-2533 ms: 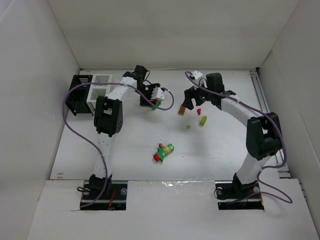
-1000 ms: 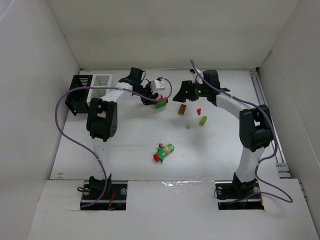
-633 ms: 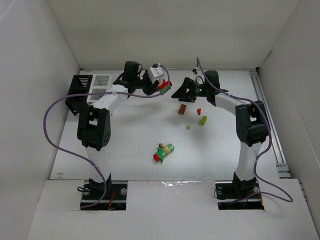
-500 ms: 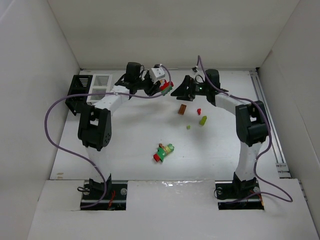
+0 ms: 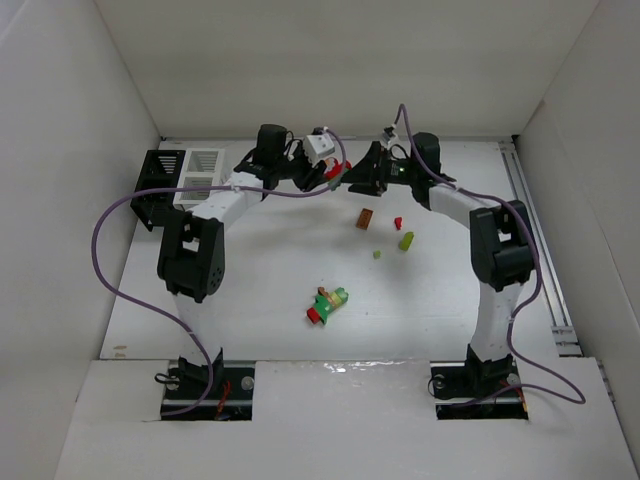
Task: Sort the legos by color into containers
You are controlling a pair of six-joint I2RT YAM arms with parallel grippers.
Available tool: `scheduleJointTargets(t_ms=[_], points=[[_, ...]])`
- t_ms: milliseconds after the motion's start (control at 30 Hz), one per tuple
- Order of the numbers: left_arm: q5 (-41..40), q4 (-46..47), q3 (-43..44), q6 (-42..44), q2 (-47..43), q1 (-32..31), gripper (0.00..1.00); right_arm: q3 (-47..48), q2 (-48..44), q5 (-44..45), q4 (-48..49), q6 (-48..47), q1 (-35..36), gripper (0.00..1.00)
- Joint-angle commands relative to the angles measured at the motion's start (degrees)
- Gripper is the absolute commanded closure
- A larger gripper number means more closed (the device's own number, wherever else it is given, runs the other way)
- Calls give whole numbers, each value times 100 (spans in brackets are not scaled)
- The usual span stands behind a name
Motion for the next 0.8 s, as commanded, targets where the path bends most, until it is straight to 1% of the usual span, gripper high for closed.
scheduleJointTargets(t_ms=[0,200,300,433,467,533,567,667,700,767], points=[[78,186,13,-5,-298,-114,100,349,124,79,473,202,0,0],[78,239,-93,-67,-403,-168,100,507,308,272,525,255,0,0],[78,300,-93,-120,-403,-168,100,455,309,272,587,255,0,8],[78,300,-93,-181,-455,-168,100,341,309,202,745,255,0,25],[78,361,-93,-233,-456,-168,100,341,309,202,823,255,0,33],[78,362,-93,-286,-456,-168,100,341,309,62,912,255,0,41],[26,432,-145,-287,-456,-168,100,280,256,-9,982,255,0,50],[-27,432,-145,-339,-456,-168,100,156,203,-71,1044,194,52,71],[-27,493,-145,-392,-456,-168,100,156,151,-71,1044,124,53,87],[-27,546,-145,-444,-456,-168,100,77,80,-71,1044,36,53,97]])
